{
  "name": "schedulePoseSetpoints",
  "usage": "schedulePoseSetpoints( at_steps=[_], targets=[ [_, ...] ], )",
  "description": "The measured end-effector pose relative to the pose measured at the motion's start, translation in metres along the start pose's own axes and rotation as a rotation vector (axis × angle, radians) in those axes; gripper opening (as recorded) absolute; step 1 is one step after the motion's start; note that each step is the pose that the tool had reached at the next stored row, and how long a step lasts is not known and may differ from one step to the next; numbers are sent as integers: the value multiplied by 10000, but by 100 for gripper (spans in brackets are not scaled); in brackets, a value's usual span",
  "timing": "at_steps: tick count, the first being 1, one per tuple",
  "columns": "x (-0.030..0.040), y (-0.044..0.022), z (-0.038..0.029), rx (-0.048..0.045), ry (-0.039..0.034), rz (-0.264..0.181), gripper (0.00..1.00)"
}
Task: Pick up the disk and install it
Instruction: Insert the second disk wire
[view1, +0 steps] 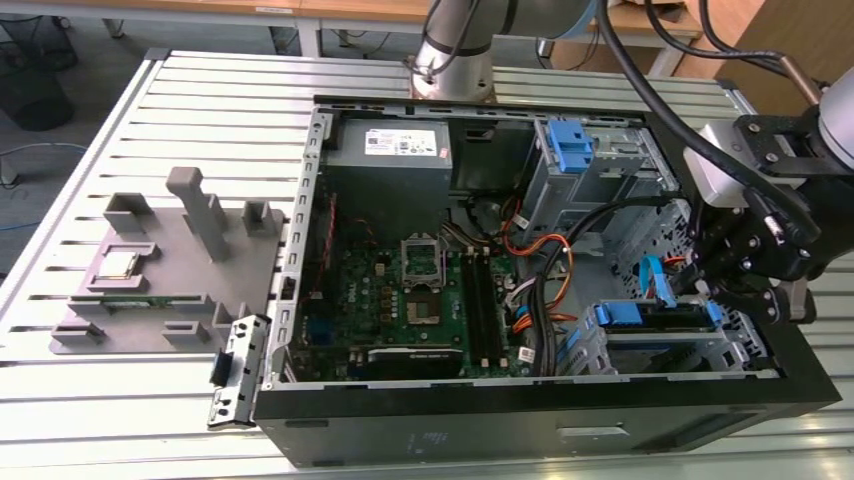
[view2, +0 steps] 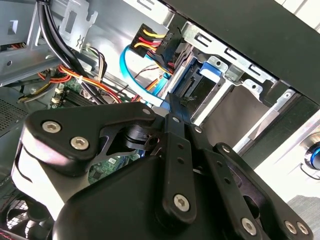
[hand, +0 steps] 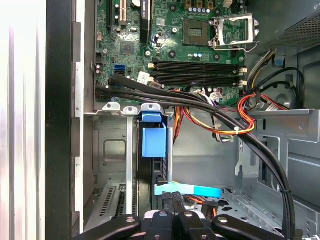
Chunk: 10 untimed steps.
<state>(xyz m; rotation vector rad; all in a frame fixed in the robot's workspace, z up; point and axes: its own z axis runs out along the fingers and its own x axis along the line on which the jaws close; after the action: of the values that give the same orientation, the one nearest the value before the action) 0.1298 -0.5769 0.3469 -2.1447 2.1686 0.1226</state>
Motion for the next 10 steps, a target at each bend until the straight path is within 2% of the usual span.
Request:
schedulePoseSetpoints(
  at_steps=[10],
  targets=[
    [-16, 0, 2, 0, 0, 0, 10]
  ],
)
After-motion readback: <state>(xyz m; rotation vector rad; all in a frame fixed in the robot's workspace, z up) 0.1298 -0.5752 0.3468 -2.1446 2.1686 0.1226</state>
